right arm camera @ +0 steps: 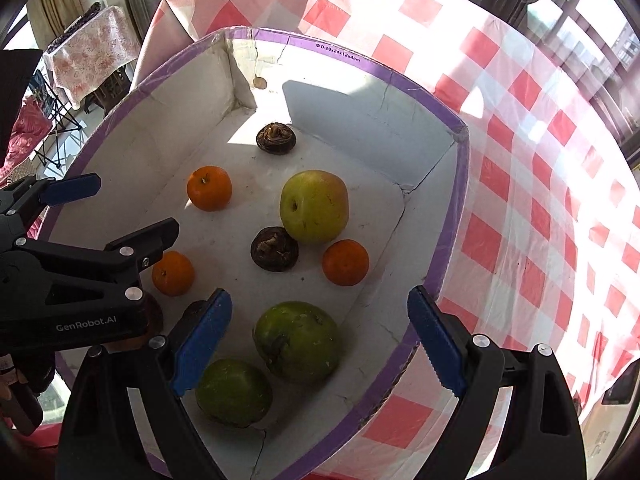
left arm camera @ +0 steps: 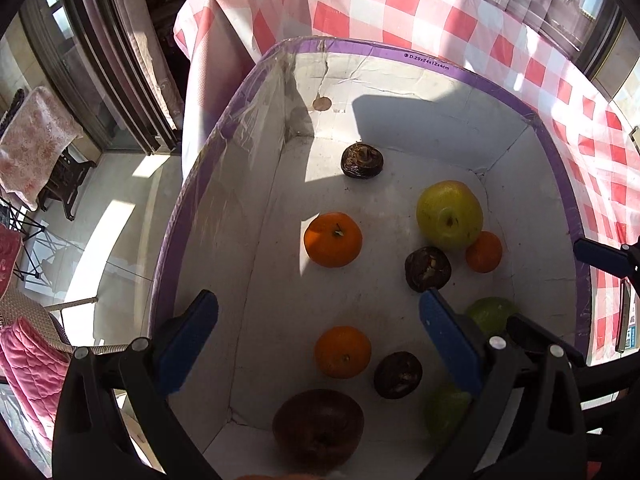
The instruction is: Organize fruits
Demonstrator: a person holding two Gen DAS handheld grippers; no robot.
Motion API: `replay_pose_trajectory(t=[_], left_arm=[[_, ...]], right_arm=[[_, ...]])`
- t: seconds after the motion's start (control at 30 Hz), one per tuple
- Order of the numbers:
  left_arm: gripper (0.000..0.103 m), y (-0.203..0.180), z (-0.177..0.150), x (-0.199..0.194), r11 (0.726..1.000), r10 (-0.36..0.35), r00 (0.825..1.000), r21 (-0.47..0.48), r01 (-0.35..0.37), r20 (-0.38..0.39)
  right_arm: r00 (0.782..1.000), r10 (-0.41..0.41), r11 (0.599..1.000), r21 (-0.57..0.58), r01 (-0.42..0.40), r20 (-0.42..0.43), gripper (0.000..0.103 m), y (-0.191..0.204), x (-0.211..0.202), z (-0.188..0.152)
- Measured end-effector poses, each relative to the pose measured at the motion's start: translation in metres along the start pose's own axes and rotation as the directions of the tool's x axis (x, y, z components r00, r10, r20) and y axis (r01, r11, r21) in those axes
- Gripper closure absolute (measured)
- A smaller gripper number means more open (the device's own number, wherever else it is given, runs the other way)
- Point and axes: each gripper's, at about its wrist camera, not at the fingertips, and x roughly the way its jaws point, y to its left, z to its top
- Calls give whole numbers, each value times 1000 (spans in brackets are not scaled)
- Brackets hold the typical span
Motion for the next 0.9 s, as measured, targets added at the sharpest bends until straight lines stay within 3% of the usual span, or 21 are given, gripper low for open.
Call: replay_pose_trajectory(t=[0.9], left_arm=[[2, 1, -2, 2, 1000, 0, 1000, -2, 0, -6]], right_arm=[[1000, 23, 999, 28, -24, 11, 17, -2, -4, -4]])
